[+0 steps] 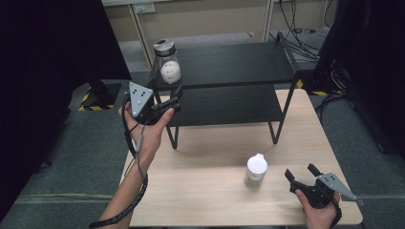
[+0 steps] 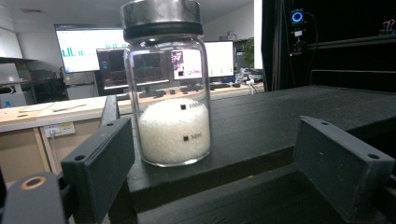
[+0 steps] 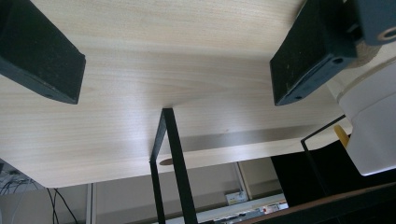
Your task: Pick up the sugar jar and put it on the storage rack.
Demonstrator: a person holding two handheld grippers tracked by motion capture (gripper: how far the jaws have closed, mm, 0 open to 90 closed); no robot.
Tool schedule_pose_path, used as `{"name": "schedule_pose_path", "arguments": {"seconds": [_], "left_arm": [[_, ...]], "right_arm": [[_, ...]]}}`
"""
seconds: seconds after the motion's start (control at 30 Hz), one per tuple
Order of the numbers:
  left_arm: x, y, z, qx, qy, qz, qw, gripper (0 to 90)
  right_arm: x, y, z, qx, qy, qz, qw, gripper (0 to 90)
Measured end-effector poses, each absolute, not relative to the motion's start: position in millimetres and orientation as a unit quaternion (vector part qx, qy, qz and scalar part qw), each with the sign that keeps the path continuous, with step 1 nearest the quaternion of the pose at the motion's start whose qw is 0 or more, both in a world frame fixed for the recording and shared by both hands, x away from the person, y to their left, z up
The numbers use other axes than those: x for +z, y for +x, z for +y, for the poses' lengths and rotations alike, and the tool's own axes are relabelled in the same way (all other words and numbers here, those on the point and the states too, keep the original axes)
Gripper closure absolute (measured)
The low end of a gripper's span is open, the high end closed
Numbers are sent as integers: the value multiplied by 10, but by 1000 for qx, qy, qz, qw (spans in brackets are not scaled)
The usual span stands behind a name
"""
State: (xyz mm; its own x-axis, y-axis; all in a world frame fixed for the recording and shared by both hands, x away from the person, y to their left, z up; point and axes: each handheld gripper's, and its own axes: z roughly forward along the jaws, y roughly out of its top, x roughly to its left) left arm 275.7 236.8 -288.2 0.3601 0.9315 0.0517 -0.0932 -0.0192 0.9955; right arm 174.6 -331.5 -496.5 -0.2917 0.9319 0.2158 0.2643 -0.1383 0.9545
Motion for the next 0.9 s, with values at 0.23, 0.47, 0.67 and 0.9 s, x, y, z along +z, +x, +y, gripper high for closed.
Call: {"name": "schedule_pose_path", "arguments": {"seconds": [0.23,0.47,0.67,0.9], "left_arm": [[-2958,2688,2364,427,571,362,601,118],[-3103,2640,2384,418,575,362,603,117],[-3272,2607,2408,410,577,361,608,114],[-3437,2570,2435,401,579,358,613,110]], "right_arm": [[-4964,1747,-3316,553,513,583,301,36],[-4966,1746,-3316,553,513,583,302,36],[-4963,1747,-3313,553,512,584,302,36],[-4966,1745,-3313,553,512,584,303,36]]}}
